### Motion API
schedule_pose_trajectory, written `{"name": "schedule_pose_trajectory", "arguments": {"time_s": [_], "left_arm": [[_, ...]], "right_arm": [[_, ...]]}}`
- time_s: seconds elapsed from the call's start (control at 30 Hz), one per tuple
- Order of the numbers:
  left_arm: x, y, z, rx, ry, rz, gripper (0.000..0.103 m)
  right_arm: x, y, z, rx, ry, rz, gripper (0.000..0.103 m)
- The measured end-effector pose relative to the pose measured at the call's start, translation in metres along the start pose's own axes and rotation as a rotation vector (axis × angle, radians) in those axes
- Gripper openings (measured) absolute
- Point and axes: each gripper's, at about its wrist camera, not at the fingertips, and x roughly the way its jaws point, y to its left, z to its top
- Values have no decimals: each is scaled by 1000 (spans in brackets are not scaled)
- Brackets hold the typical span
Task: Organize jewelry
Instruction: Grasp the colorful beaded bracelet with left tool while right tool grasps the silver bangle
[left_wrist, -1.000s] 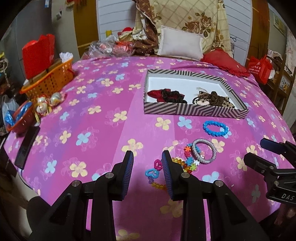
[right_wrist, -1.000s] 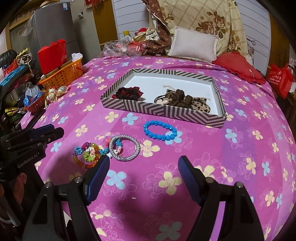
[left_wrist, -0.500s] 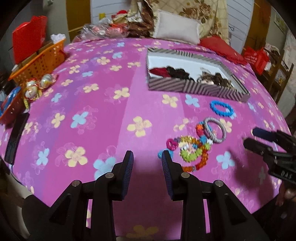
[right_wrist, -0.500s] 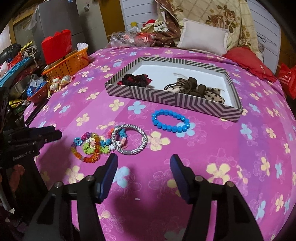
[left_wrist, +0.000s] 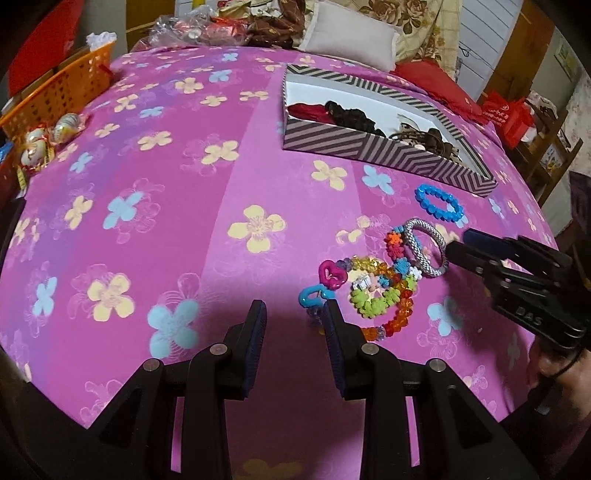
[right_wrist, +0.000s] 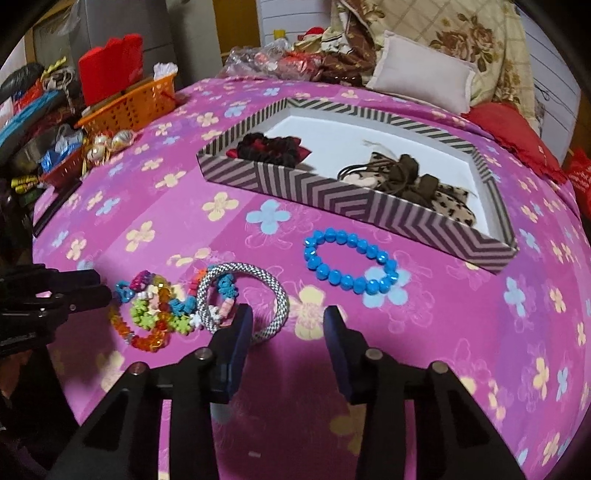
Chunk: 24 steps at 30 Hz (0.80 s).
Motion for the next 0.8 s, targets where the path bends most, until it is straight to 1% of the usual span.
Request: {"name": "schedule_pose_trajectory", "arguments": {"time_s": [0.2, 0.27, 0.4, 0.47, 0.6, 0.67, 0.7, 0.73, 0.8], "left_arm": [[6, 1, 4, -1, 17, -11, 9], [7, -2, 4, 8, 21, -14, 9], [6, -8, 3, 35, 32, -62, 9], [9, -11, 3, 47, 42, -54, 9], [10, -15, 5, 69, 37, -41, 9], [11, -17, 5, 83, 33, -38, 7], [12, -18, 5, 91, 30, -40, 0], [13, -19, 5, 97, 25, -44, 0], [13, -17, 4, 94, 18, -63, 0]], "right_arm": [[11, 5, 5, -55, 15, -30, 33], [14, 7, 6, -67, 20, -41, 33], [18, 7, 6, -66, 16, -39, 33], [20, 6, 7, -69, 13, -41, 32], [21, 8, 6, -75, 6, -41, 32], [21, 8, 6, -81, 1, -33, 26], [20, 9, 6, -86, 0, -29, 19], [20, 12, 5, -98, -1, -31, 13], [19, 15, 4, -112, -2, -34, 9]]}}
